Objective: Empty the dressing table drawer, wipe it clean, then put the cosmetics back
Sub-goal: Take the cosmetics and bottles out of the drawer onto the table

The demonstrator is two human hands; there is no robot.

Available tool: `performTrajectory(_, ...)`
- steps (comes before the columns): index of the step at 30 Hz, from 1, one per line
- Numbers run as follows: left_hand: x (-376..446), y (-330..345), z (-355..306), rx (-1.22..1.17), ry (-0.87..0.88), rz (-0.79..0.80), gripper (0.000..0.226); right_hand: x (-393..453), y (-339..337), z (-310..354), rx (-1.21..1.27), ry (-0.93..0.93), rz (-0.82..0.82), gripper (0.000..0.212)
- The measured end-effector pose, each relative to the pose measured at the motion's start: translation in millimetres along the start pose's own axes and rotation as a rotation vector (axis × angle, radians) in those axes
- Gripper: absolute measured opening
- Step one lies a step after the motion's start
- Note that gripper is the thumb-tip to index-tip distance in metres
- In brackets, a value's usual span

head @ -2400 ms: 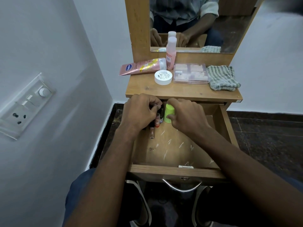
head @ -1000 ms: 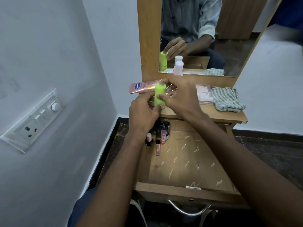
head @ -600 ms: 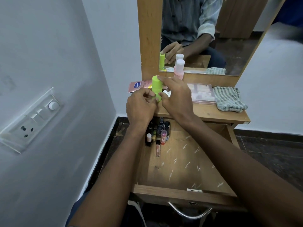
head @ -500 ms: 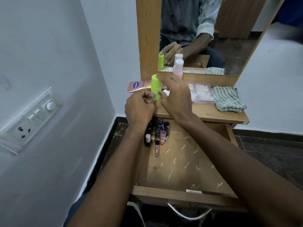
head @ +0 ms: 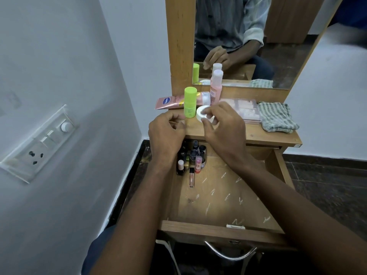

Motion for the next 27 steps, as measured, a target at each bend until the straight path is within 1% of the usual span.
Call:
performTrajectory(2,0.0,-3.1,-1.3,0.015,0.018,0.054,0.013,-11.3,3.5,-4.2,0.035,0.027,0.124,0.01)
performTrajectory(6,-15.0,-8.1,-0.1,0.136,0.125,0.22,0.008,-43.8,24.5,-11.9,0.094,0.084,0.473,0.014)
performTrajectory(8,-27.8,-7.9,8.2,0.189,0.136,0.287,0.008,-56.8,31.8,-15.3,0.059,0.098,0.561,0.018)
performTrajectory(11,-40.7,-1.2,13.6,0.224,0.16,0.409,0.009,-66.7,40.6,-16.7,-0.037,0.097,0.644,0.024)
performTrajectory(12,-42.5,1.3,11.7,0.223,0.179,0.44,0.008,-69.2,43.0,-15.8,-0.068,0.093,0.67,0.024)
performTrajectory(14,-43.7,4.6,6.1,0.184,0.216,0.47,0.007,-73.6,47.8,-15.7,-0.104,0.101,0.708,0.018)
performTrajectory(17,-43.3,8.6,1.6,0.135,0.248,0.508,0.021,-80.1,54.0,-16.1,-0.097,0.126,0.736,0.011)
performTrajectory(19,-44.3,13.7,7.5,0.158,0.251,0.571,0.03,-82.4,54.8,-20.0,-0.043,0.179,0.736,0.013)
performTrajectory(22,-46.8,17.2,16.3,0.197,0.226,0.629,0.036,-82.7,49.8,-25.5,0.061,0.267,0.709,0.017)
performTrajectory(27,-43.9,10.1,19.4,0.212,0.191,0.626,0.036,-83.3,44.5,-22.9,0.099,0.277,0.71,0.017)
Point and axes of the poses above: each hand's wrist, its own x-axis towards the middle knuckle, its own y-axis out of the palm, z = x × y, the point moved 9 cm from there along x, towards the middle knuckle, and after that the axes turned 1 degree about -z, right-handed, at the moved point
